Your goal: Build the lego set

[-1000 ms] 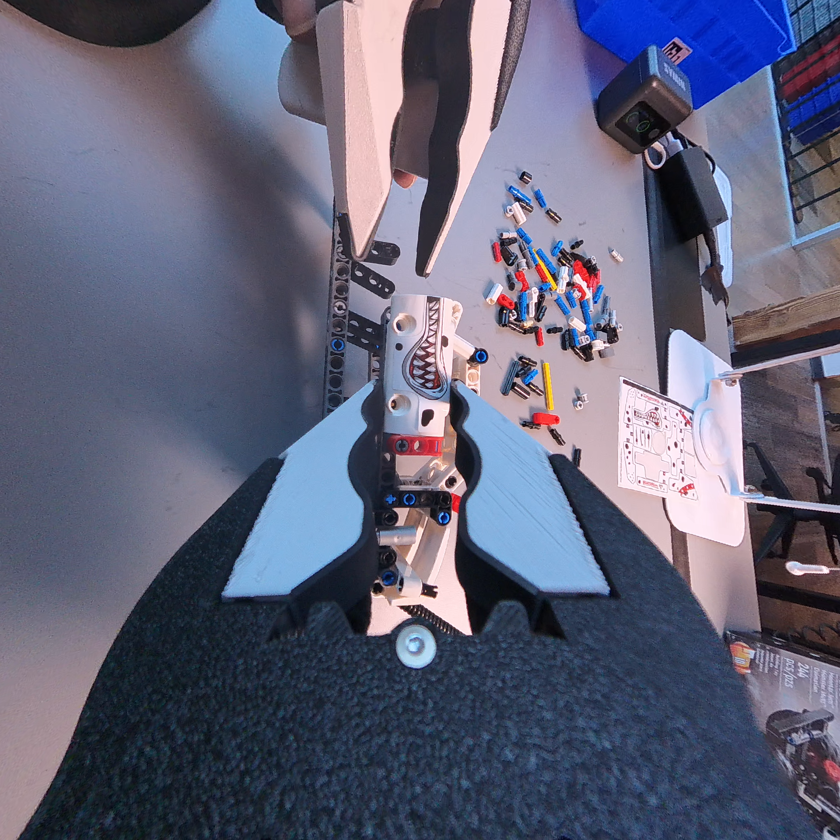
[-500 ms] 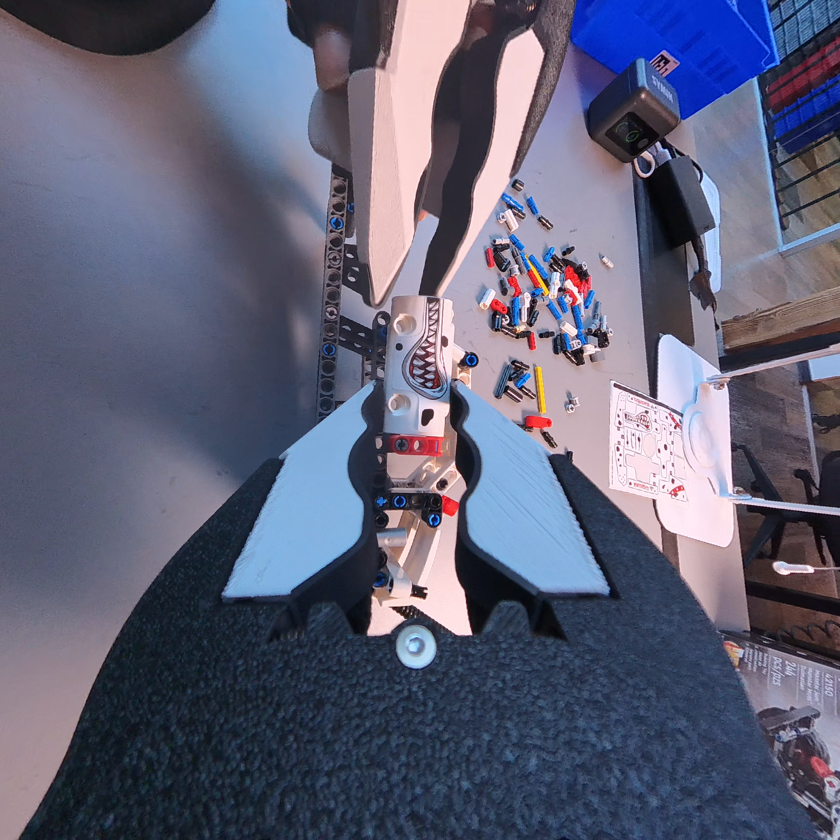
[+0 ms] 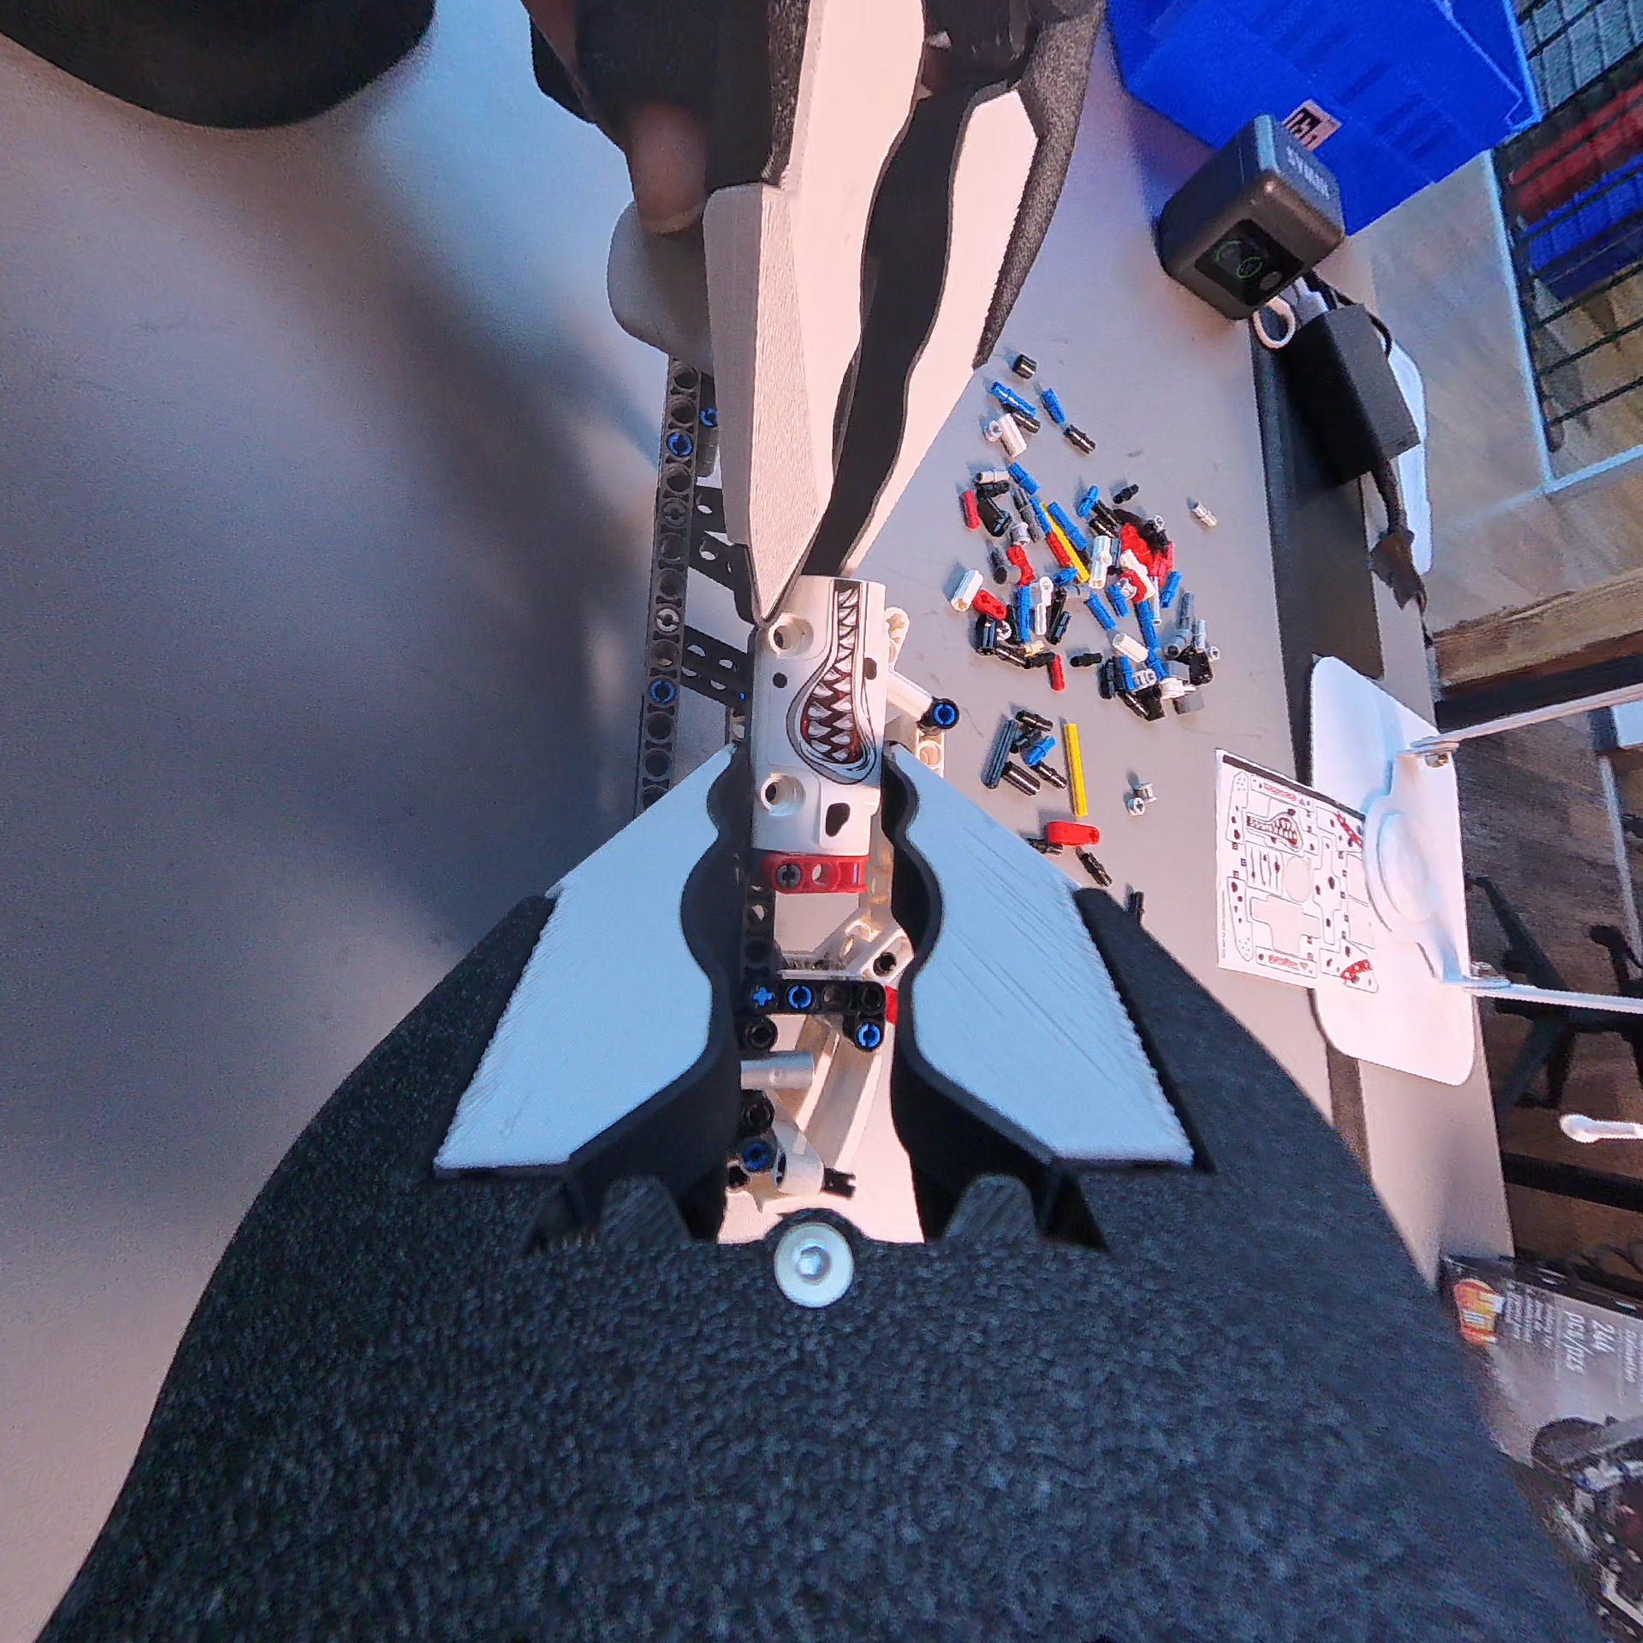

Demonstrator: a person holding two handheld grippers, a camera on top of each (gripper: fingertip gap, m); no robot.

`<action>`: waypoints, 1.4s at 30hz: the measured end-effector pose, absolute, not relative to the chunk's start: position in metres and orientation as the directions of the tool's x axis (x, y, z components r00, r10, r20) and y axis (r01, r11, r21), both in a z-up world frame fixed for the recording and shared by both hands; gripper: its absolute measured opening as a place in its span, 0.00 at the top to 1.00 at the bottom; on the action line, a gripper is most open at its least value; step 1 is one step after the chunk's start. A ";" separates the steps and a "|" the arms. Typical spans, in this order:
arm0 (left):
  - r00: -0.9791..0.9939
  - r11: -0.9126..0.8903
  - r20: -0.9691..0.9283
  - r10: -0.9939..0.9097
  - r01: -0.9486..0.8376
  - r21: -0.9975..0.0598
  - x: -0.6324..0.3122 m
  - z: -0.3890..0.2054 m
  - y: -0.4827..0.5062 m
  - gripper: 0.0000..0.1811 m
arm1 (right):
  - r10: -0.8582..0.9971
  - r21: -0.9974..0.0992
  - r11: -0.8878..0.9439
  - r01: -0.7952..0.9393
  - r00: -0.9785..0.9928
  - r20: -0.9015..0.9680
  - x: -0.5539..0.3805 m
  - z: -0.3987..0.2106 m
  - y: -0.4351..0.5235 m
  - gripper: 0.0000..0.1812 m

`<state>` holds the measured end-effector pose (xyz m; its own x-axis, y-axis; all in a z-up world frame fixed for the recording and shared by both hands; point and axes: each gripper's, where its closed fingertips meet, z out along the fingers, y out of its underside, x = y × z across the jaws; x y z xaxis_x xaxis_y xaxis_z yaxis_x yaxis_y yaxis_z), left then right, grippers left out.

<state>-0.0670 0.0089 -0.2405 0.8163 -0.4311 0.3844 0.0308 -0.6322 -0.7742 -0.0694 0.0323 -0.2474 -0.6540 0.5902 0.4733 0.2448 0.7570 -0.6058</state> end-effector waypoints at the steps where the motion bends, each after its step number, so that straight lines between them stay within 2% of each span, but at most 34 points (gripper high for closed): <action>1: 0.817 -0.632 0.385 -0.428 0.033 -0.774 -0.067 -0.241 0.009 0.95 | 0.594 -0.610 0.753 0.247 -0.655 0.468 -0.069 -0.248 0.032 0.84; 12: 0.827 -0.644 0.387 -0.407 0.041 -0.764 -0.067 -0.241 0.009 0.96 | 0.644 -0.693 0.666 0.276 -0.682 0.347 -0.070 -0.243 0.028 0.83; 26: 0.828 -0.653 0.395 -0.399 0.046 -0.756 -0.066 -0.241 0.009 0.96 | 0.616 -0.686 0.662 0.301 -0.741 0.269 -0.071 -0.243 0.029 0.86; 42: 0.824 -0.677 0.407 -0.394 0.040 -0.735 -0.062 -0.242 0.007 0.96 | 0.622 -0.701 0.668 0.250 -0.705 0.341 -0.066 -0.243 0.027 0.86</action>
